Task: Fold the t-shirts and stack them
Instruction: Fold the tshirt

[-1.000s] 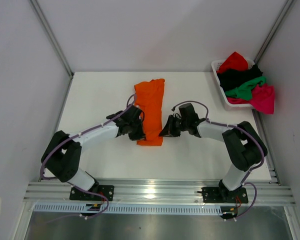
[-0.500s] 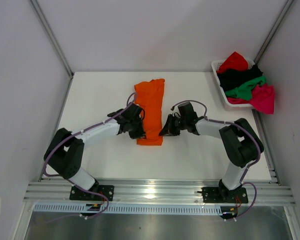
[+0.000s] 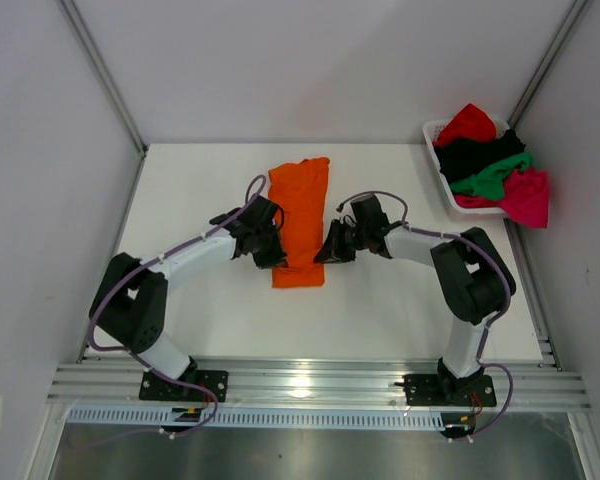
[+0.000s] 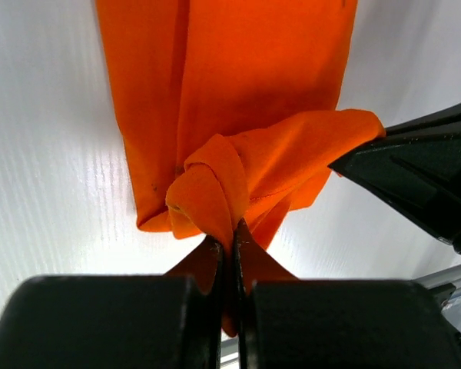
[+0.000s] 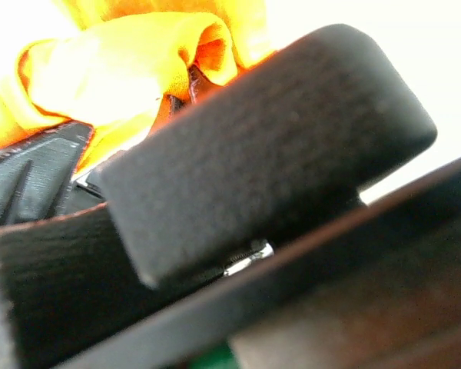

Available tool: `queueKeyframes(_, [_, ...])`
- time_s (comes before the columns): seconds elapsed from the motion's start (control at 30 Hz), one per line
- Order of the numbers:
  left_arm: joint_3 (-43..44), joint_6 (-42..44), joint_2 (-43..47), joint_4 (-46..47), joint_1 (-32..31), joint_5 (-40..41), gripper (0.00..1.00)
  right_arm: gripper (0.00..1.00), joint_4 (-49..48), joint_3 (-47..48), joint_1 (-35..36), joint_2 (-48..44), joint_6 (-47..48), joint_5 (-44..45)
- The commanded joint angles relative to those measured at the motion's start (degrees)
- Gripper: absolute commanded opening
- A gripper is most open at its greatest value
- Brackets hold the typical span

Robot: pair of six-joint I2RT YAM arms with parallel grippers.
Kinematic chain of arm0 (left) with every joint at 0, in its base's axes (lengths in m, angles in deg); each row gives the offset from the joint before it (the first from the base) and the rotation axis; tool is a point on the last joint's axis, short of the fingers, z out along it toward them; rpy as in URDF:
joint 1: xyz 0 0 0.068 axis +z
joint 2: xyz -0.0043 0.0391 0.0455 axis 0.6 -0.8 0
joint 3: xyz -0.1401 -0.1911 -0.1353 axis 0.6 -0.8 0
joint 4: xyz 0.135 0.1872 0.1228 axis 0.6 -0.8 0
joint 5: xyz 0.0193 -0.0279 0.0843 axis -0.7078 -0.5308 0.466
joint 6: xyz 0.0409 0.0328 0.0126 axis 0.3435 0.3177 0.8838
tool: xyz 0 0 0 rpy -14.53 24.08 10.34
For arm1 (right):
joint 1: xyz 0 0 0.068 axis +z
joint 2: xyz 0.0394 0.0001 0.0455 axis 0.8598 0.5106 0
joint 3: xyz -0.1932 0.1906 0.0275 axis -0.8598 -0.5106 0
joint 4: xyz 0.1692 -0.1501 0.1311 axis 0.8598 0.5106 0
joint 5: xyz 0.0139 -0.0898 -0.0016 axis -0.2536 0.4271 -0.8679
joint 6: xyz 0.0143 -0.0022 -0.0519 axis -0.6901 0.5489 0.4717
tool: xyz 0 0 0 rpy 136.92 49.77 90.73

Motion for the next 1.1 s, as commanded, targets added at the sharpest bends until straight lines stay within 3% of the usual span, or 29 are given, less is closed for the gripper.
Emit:
queueKeyframes(0.0, [1.98, -0.95, -0.80, -2.72, 1.68, 1.35, 0.01, 0.00, 0.88, 2.68, -1.20, 1.75, 1.54, 0.85])
queueKeyframes(1.07, [2.86, -0.78, -7.39, -1.58, 4.76, -0.23, 0.01, 0.00, -2.29, 7.60, -3.31, 8.87, 0.92, -1.08])
